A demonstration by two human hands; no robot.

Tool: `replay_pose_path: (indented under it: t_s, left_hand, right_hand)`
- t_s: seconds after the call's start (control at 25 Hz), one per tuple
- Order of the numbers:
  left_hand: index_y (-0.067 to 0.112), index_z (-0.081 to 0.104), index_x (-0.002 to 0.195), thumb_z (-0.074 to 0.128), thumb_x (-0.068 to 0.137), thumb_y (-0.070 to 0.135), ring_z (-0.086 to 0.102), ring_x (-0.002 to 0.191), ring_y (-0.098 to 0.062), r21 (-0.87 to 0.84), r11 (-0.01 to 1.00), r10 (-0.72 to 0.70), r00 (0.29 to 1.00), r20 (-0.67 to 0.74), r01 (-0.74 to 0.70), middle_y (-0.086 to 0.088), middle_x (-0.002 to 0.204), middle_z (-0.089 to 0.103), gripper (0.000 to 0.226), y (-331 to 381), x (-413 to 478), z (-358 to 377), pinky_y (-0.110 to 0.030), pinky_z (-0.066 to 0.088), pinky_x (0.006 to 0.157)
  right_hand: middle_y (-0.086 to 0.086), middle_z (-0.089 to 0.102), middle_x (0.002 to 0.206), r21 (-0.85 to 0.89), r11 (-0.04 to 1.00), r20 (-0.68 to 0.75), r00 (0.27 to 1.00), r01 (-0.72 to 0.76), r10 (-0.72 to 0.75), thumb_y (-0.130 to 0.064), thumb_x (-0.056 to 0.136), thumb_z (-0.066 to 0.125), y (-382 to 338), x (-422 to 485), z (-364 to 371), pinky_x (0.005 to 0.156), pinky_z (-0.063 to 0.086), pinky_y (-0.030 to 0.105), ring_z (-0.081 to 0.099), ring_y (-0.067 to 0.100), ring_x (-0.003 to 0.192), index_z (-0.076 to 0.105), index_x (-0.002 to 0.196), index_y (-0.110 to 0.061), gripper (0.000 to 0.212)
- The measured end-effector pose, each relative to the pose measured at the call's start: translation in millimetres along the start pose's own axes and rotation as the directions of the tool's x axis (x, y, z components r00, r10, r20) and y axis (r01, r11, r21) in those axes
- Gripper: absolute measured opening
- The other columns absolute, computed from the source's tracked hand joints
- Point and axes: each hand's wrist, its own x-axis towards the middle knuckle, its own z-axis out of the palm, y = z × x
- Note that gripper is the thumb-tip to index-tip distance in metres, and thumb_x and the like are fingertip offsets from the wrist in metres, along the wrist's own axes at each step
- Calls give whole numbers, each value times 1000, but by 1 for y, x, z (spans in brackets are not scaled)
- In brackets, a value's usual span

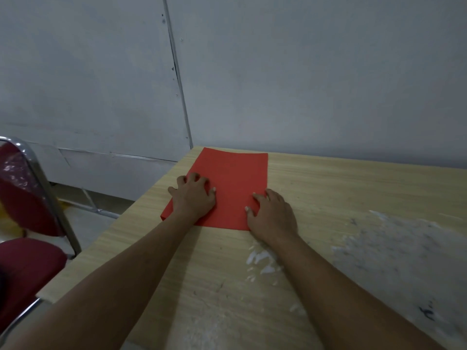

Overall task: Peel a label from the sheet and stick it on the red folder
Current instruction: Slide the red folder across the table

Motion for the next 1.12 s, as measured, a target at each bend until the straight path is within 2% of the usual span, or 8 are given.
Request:
replay_pose_path:
  t_s: [0.32, 0.68, 1.12]
  left_hand:
    - [25, 60, 124, 36, 90, 53, 38, 129, -35, -33, 999, 21, 1000, -11, -22, -3, 139, 49, 50, 75, -51, -3, -60, 33, 98]
    - [22, 59, 124, 33, 92, 52, 38, 127, -36, -28, 996, 79, 997, 2, -79, -5, 137, 48, 51, 156, -106, -11, -58, 34, 98]
    - [21, 57, 126, 34, 92, 51, 36, 129, -37, -62, 992, 115, 993, 18, -114, -6, 137, 47, 51, 212, -149, -18, -59, 32, 100]
  right_hand:
    - [4, 40, 156, -77, 996, -58, 997, -48, 43, -56, 95, 42, 58, -45, -37, 117, 28, 42, 35, 23, 145, 48, 145, -27, 58]
    - [-1, 43, 153, -83, 990, -102, 989, -113, 104, -58, 95, 44, 126, -102, -80, 116, 30, 42, 37, 20, 143, 50, 141, -31, 54]
    - [0, 45, 153, -96, 984, -145, 980, -152, 137, -54, 95, 45, 170, -148, -111, 114, 32, 40, 39, 20, 141, 51, 141, -30, 52]
